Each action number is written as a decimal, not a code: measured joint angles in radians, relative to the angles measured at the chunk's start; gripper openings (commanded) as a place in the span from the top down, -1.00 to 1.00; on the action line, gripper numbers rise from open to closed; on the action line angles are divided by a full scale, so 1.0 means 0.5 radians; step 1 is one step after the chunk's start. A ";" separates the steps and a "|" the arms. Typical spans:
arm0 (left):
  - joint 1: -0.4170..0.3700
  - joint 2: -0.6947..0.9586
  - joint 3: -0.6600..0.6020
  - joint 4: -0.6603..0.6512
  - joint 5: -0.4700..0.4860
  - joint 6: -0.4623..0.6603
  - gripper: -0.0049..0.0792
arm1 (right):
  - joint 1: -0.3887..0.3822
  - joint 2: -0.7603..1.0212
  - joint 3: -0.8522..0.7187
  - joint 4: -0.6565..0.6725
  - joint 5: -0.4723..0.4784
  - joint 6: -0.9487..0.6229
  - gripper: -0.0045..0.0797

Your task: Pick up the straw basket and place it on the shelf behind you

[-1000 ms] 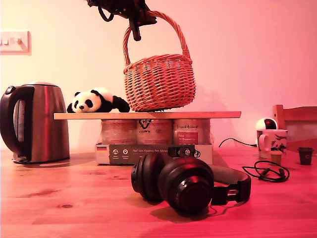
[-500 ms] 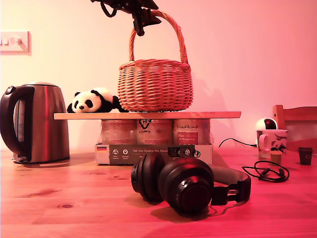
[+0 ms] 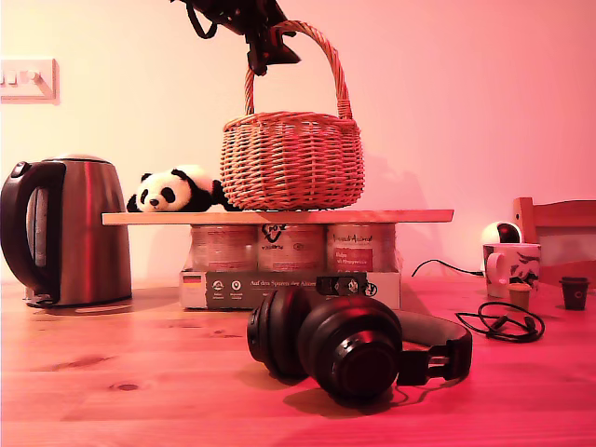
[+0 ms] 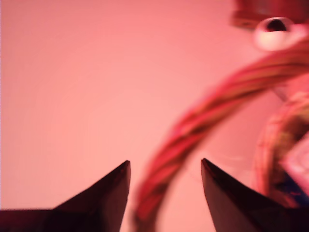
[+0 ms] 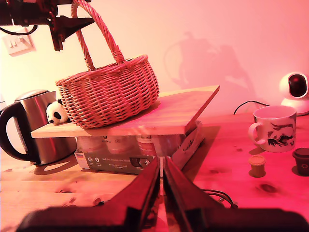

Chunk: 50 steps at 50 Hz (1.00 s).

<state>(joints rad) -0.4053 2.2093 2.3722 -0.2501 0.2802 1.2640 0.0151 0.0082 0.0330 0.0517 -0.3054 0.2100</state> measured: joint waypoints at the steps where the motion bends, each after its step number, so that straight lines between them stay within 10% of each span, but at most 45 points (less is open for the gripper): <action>1: 0.000 0.000 0.000 0.002 -0.008 -0.001 -0.11 | 0.000 0.000 0.000 0.000 -0.001 0.000 0.92; 50: -0.063 -0.195 0.134 -0.477 -0.234 -0.055 -0.14 | 0.000 0.000 0.000 0.000 0.001 0.000 0.92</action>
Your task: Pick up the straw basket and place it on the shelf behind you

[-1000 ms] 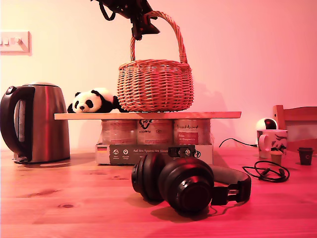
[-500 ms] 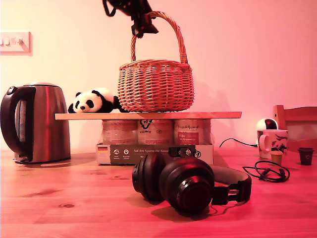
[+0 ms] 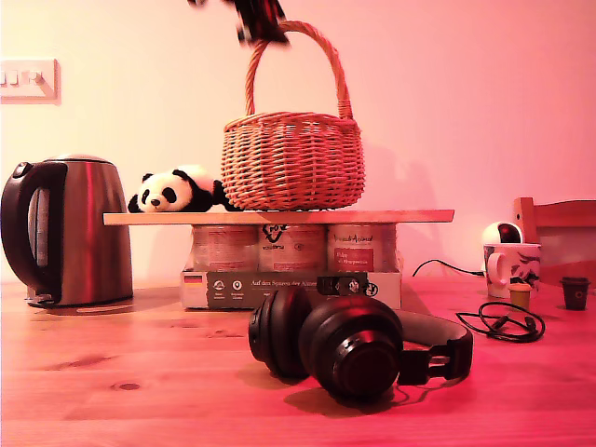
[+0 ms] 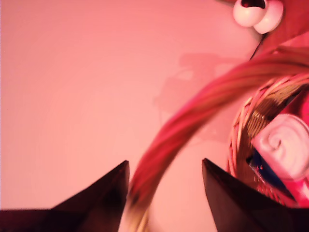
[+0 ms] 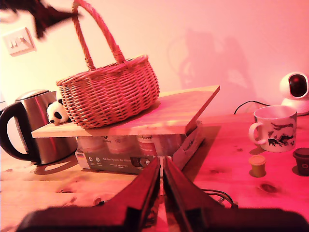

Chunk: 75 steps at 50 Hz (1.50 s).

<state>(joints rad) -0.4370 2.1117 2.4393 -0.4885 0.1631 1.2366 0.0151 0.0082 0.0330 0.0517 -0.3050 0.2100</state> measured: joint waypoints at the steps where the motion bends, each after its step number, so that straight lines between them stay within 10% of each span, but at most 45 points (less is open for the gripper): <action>1: 0.000 -0.014 0.000 -0.002 0.002 0.000 -0.14 | 0.000 0.000 0.000 0.001 -0.002 0.000 0.92; 14: 0.000 -0.241 0.000 -0.152 -0.056 -0.002 -0.14 | 0.016 0.000 0.000 0.140 -0.417 0.002 0.92; 36: -0.041 -0.430 0.000 -0.517 -0.224 -0.417 -0.11 | 0.027 0.000 0.158 0.217 -0.436 0.039 0.92; 53: -0.094 -0.729 0.011 -1.229 -0.224 -1.266 0.96 | 0.039 0.000 0.158 0.210 -0.438 0.051 0.92; 75: -0.069 -0.706 0.014 -1.600 -0.041 -1.751 0.93 | 0.039 0.000 0.158 0.208 -0.438 0.051 0.92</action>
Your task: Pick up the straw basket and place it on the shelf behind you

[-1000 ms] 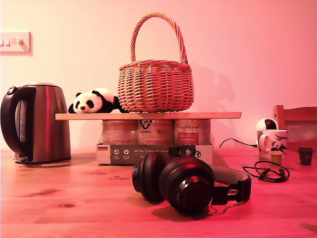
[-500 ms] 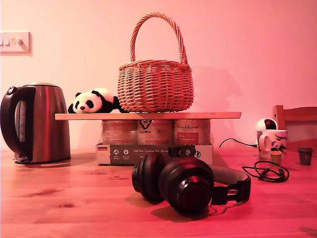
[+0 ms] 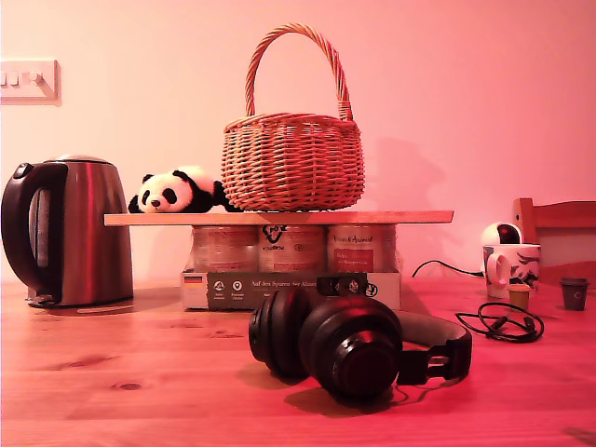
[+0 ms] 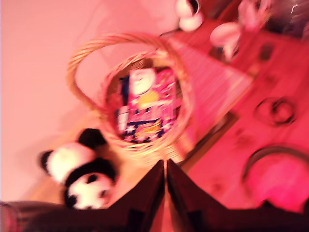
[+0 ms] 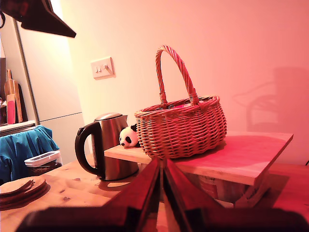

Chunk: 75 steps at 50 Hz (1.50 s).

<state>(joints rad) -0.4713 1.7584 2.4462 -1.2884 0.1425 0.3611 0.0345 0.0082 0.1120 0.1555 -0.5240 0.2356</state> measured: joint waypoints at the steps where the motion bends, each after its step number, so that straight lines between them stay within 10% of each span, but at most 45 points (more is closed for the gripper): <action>1: 0.002 0.000 0.000 -0.002 0.005 -0.013 0.93 | 0.000 0.000 0.000 -0.001 0.000 0.000 0.92; 48: 0.123 -0.333 -0.055 -0.052 0.201 -0.256 0.93 | 0.000 0.000 0.000 -0.031 0.002 0.000 0.92; 58: 0.150 -0.350 -0.438 0.010 0.276 -0.253 0.93 | 0.000 0.000 0.000 -0.031 0.011 -0.001 0.92; 75: 0.157 -0.857 -1.645 0.871 0.349 -0.298 0.93 | 0.000 0.000 0.000 -0.033 0.016 0.000 0.92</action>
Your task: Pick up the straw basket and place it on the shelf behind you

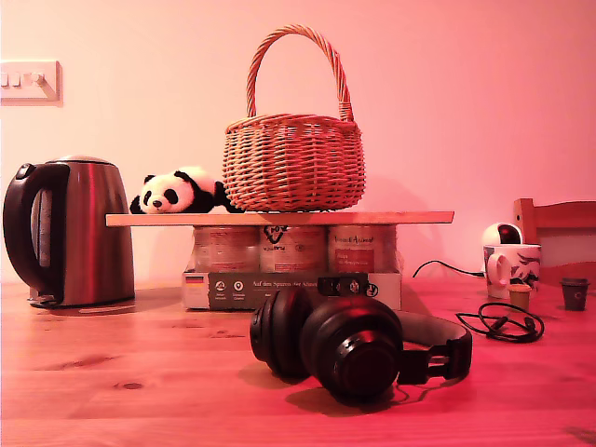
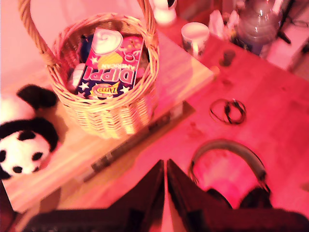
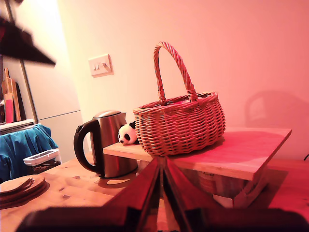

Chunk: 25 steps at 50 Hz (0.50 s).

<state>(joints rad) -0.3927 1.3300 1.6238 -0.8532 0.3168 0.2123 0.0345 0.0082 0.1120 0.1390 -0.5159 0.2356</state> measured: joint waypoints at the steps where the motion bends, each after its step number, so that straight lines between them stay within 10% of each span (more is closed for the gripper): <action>1: 0.000 -0.040 -0.060 0.060 -0.001 -0.016 0.93 | 0.000 0.000 0.000 -0.001 0.000 0.000 0.92; 25: 0.131 -0.330 -1.180 1.216 -0.149 -0.105 0.93 | 0.000 0.000 0.000 -0.203 0.003 0.000 0.92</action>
<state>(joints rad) -0.3271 1.1648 1.0336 -0.2451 0.2424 0.1600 0.0345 0.0082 0.1120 0.0376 -0.5144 0.2356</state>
